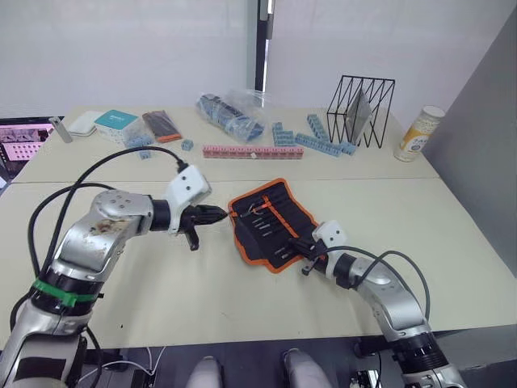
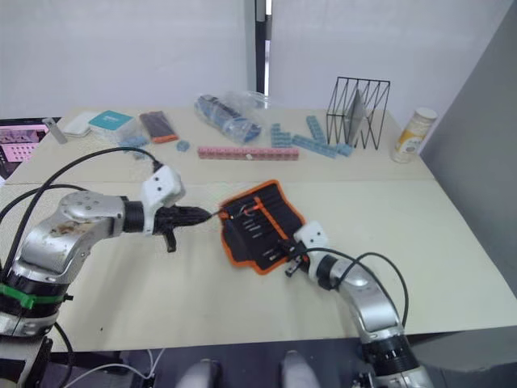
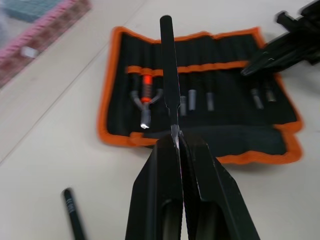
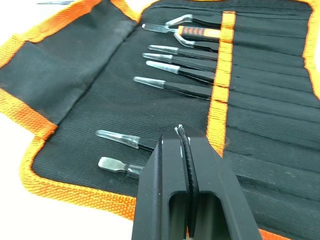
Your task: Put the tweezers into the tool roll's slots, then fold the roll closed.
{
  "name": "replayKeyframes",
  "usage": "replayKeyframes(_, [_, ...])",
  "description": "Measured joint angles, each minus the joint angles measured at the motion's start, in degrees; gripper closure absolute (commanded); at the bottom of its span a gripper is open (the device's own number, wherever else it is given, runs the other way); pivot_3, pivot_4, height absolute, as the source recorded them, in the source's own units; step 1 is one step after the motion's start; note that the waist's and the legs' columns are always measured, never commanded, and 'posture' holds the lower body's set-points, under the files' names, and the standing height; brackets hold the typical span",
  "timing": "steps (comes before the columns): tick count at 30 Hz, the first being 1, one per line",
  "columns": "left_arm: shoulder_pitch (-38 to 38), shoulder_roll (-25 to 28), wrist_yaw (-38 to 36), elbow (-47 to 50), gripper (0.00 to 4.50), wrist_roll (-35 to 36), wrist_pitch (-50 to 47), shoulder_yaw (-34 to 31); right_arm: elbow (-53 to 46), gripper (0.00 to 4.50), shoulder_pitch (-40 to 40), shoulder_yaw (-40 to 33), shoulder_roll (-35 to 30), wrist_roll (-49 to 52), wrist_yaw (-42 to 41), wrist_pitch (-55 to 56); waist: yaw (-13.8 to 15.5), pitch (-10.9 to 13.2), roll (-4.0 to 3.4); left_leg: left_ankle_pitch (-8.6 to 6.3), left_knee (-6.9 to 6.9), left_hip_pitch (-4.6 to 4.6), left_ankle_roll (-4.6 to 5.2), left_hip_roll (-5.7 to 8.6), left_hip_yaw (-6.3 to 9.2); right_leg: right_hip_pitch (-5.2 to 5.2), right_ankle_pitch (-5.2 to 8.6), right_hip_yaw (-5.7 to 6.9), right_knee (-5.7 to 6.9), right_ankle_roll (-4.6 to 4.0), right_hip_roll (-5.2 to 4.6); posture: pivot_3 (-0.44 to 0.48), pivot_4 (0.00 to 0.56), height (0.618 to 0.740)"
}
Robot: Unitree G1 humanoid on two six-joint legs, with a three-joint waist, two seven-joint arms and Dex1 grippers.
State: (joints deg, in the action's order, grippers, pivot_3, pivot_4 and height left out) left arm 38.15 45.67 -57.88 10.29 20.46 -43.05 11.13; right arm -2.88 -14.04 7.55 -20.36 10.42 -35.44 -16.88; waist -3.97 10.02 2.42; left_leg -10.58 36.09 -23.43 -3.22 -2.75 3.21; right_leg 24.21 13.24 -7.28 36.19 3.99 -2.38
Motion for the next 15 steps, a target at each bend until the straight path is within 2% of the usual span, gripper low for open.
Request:
replayKeyframes(6, [7.0, -1.7, -4.2, -5.6, 4.48, -2.7, -2.0, 7.8, -4.5, 4.5, 0.9, -3.4, -0.4, 1.5, 1.7, -0.6, -0.1, 0.0, 0.0, 0.0, 0.0, 0.0, 0.01, 0.01, 0.01, 0.01, 0.01, -0.01, 0.01, 0.01, 0.01, 0.0, 0.15, 0.737])
replayKeyframes(10, [8.5, -4.6, -4.5, -9.7, 4.48, -6.8, -1.5, 12.6, -6.2, 4.5, 0.8, -4.2, -1.2, 1.6, 2.1, -2.2, 0.0, 0.0, 0.0, 0.0, 0.0, -0.02, 0.01, 0.01, 0.01, 0.01, 0.02, -0.01, 0.01, 0.01, 0.01, 0.0, 0.15, 0.737])
replayKeyframes(15, [9.9, -8.8, -4.0, -12.0, 4.48, -9.6, -1.9, 15.4, -5.7, 4.5, 0.4, -3.9, -1.4, 0.5, 3.2, -3.0, 0.1, 0.0, 0.0, 0.0, 0.03, -0.07, 0.01, 0.02, 0.04, 0.02, 0.02, -0.01, 0.01, 0.02, 0.01, 0.0, 0.15, 0.737])
